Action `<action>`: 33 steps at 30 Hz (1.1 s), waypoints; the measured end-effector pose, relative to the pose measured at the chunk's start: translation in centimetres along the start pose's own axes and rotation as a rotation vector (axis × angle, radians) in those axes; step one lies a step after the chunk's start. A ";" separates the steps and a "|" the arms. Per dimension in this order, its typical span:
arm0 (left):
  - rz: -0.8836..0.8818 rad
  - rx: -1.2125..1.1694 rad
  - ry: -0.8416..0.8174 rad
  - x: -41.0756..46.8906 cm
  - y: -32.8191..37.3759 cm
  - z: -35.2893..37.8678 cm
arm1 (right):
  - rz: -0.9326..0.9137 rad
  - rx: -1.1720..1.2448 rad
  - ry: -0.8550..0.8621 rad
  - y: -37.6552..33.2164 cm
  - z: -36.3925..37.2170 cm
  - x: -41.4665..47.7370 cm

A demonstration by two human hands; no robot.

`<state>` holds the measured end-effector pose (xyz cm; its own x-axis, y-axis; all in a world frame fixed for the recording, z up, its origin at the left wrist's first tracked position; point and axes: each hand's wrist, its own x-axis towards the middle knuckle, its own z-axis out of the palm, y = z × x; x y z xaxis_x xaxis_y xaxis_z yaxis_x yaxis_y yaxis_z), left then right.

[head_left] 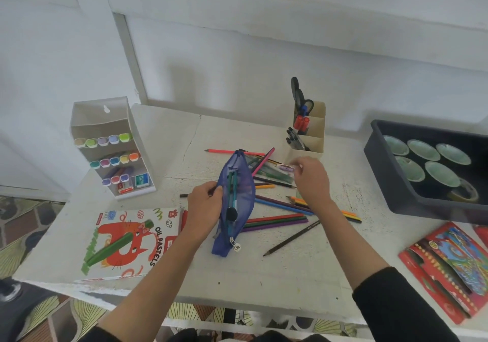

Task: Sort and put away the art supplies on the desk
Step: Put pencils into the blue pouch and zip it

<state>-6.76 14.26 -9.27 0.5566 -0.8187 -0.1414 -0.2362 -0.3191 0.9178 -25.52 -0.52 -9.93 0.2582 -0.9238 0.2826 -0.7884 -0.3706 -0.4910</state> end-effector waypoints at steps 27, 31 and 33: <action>-0.031 0.001 -0.019 -0.1 -0.4 -1.2 | 0.143 0.564 -0.588 -8.4 -4.5 -2.5; -0.017 0.003 -0.024 -0.2 -0.3 -1.1 | 0.100 0.418 -0.816 -10.5 -4.1 -2.9; -0.017 -0.001 -0.023 -0.1 -0.3 -1.1 | 0.120 0.379 -0.785 -11.4 -3.2 -3.3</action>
<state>-5.85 14.94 -9.14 0.5422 -0.8237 -0.1657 -0.2257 -0.3327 0.9156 -19.14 7.04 -2.61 0.6045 -0.7062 -0.3685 -0.6327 -0.1446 -0.7608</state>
